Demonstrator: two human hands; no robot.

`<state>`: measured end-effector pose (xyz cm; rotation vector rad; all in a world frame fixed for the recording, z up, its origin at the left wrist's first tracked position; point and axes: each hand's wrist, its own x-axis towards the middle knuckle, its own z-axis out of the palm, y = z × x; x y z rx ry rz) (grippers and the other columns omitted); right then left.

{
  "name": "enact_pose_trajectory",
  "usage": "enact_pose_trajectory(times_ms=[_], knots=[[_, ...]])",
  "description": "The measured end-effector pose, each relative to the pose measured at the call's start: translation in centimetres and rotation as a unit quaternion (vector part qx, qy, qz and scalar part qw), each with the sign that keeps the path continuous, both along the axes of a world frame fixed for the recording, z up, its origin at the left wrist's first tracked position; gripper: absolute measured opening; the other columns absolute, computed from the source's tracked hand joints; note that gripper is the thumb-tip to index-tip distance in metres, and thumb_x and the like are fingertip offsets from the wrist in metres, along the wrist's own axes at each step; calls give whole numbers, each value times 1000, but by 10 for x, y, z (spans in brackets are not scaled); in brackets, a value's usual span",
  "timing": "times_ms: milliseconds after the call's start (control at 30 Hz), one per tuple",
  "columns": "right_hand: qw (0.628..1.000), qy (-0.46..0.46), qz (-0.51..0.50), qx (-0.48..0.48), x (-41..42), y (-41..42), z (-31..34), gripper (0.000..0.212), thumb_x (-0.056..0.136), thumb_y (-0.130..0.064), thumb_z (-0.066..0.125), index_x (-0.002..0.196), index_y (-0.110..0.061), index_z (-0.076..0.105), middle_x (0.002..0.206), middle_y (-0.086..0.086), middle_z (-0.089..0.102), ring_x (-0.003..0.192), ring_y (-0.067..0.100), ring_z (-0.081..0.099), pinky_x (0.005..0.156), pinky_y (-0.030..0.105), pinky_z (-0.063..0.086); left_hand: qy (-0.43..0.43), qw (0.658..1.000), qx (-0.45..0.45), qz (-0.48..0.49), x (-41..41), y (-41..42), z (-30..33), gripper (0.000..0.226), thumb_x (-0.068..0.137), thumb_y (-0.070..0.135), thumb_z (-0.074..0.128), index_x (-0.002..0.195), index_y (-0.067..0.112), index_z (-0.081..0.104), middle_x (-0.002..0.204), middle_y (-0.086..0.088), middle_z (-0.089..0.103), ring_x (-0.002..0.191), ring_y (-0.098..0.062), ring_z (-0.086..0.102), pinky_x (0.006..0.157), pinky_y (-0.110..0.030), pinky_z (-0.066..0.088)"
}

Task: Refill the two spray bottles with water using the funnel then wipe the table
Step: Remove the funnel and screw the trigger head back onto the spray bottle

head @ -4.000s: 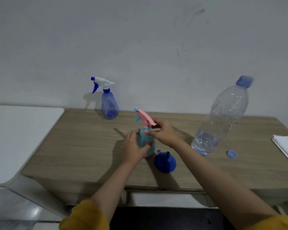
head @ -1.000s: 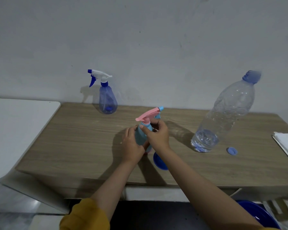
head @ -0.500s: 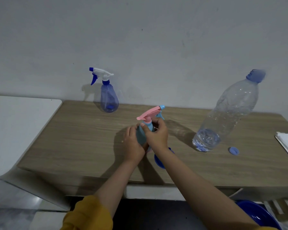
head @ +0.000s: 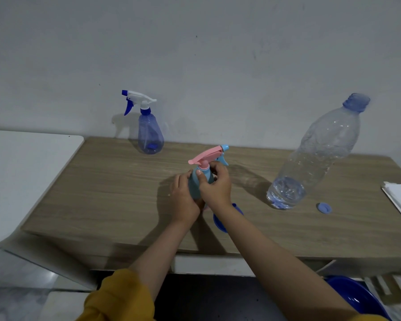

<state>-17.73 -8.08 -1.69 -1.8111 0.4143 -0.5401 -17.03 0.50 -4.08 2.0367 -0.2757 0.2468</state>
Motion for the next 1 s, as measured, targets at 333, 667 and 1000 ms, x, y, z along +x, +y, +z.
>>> enact_pose_trajectory(times_ms=[333, 667, 1000], knots=[[999, -38, -25, 16, -8, 6, 4, 33, 82, -22, 73, 111, -17, 57, 111, -2, 61, 102, 8, 58, 84, 23, 52, -6, 1000, 11, 18, 0, -2, 0, 51, 72, 41, 56, 109, 6, 57, 107, -9, 56, 96, -25, 55, 77, -38, 47], [998, -10, -40, -55, 2, 12, 15, 71, 78, -23, 75, 134, -11, 32, 123, 1, 36, 98, 6, 51, 60, 4, 38, 75, 994, -61, -50, -3, 14, -4, 53, 65, 16, 79, 108, 27, 51, 107, 8, 60, 98, -9, 59, 78, -32, 53], [994, -50, 0, -97, 18, 20, 25, 28, 78, -5, 58, 101, -16, 47, 85, 9, 53, 68, 21, 51, 59, 29, 44, -5, 998, 64, 27, -23, 76, -9, 59, 68, 25, 80, 119, 7, 55, 115, -8, 60, 106, -19, 55, 80, -5, 27]])
